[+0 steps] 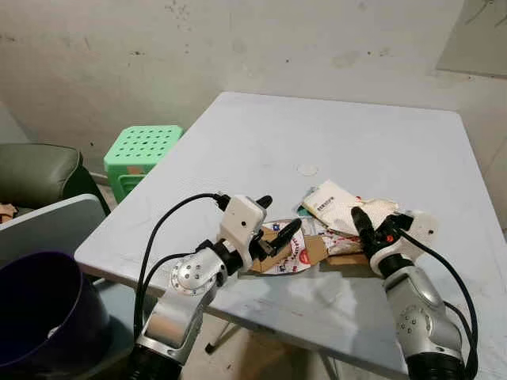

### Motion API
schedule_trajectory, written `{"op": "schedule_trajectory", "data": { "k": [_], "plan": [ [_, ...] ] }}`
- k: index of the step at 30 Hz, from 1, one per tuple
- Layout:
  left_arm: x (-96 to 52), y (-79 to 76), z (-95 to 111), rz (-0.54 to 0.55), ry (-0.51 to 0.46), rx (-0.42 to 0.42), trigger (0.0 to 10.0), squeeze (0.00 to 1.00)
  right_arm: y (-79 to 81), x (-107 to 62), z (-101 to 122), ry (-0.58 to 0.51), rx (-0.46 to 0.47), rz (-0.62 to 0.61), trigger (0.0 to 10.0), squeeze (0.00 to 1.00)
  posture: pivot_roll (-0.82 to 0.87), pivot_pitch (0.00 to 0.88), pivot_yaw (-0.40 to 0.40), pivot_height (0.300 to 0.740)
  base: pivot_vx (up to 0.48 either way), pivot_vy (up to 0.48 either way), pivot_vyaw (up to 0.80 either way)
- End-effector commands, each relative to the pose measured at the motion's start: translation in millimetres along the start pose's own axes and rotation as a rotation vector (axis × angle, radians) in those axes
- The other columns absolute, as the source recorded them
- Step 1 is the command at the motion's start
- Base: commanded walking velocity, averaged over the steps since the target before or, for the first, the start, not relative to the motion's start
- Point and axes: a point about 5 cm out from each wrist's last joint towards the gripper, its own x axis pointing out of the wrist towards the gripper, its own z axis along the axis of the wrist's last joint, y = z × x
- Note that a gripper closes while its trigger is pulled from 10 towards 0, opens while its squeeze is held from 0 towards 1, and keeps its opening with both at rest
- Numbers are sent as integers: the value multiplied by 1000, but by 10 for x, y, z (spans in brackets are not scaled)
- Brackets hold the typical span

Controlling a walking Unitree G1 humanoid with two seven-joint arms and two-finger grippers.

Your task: Picking trash to rubbish bin

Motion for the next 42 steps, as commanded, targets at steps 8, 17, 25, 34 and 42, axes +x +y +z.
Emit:
{"op": "schedule_trajectory", "data": {
  "k": [8, 17, 25, 34, 42],
  "plan": [
    [3, 35, 6, -6, 2, 21, 10000, 0, 1, -20, -55, 10, -5, 7, 0, 0, -17, 0, 77, 740, 0, 0, 0],
    [7, 38, 10, -9, 0, 24, 10000, 0, 6, -43, -34, -17, -5, 26, 0, 0, -18, 0, 77, 740, 0, 0, 0],
    [10, 104, 36, 16, -12, 37, 10000, 0, 55, -54, 84, -89, -6, 89, 0, 0, -16, 0, 75, 740, 0, 0, 0],
    [-17, 315, 103, 89, -36, 31, 10000, 0, 36, -70, 265, -179, -49, 111, 0, 0, -7, 0, 60, 740, 0, 0, 0],
    [-117, 649, 214, 168, -68, 9, 10000, 0, -29, -59, 424, -218, -107, 99, 10000, 0, -2, 0, 54, 740, 0, 0, 0]
  ]
}}
